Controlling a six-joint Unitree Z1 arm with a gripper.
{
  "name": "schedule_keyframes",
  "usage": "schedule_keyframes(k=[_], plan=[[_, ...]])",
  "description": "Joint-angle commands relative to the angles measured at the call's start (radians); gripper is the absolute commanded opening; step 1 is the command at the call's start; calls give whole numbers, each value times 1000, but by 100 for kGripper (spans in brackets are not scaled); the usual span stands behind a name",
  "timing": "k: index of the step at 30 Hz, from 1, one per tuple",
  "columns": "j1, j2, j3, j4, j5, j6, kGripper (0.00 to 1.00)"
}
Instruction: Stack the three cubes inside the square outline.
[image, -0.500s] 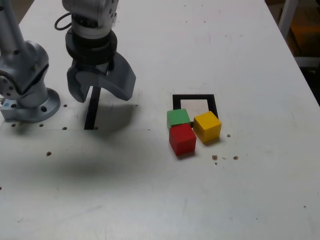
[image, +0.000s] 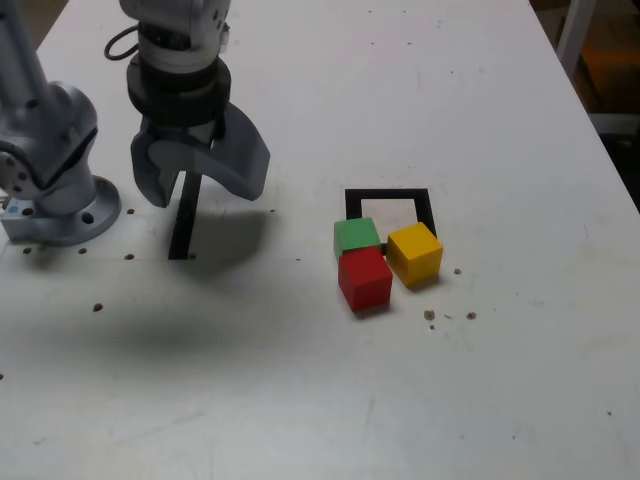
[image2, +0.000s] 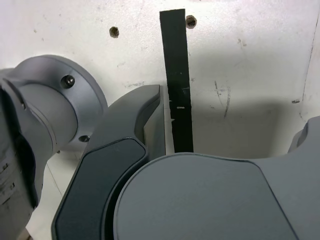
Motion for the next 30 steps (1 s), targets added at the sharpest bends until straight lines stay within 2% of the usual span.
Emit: schedule_keyframes(k=[1,7,13,17,21,25,30], plan=[[1,-3,-25,20,0,-11,99],[-67,73,-214,110,24,-35,99],[-208,230,-557,302,29,-59,100],[-280,347,-778,396,31,-66,100],[-316,429,-910,434,33,-72,99],[-324,473,-972,456,30,-78,99],[-325,511,-1013,481,3,-113,99]])
